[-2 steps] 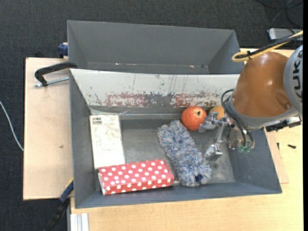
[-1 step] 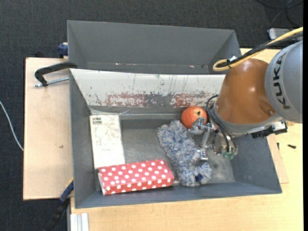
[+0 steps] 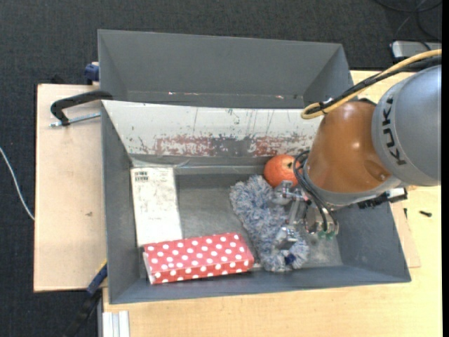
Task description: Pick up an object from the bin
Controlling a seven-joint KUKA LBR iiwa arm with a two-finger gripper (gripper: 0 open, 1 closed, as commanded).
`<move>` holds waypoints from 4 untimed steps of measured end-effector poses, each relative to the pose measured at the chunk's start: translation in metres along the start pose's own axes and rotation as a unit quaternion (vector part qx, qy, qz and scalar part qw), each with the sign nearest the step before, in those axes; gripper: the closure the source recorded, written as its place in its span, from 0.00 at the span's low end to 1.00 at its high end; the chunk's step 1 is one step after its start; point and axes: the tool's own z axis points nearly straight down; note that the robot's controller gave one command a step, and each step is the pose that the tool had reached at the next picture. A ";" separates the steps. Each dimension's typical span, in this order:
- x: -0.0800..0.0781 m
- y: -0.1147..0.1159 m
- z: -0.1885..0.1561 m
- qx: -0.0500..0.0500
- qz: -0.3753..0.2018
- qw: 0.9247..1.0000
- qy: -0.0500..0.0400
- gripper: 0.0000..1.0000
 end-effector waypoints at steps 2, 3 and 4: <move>-0.007 -0.017 0.043 -0.004 0.137 0.991 0.001 1.00; -0.007 -0.017 0.043 -0.004 0.137 0.991 0.001 1.00; -0.007 -0.017 0.040 -0.003 0.137 0.991 0.000 1.00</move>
Offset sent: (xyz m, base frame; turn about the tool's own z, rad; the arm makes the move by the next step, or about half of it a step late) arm 0.0026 -0.0227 -0.0484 0.2805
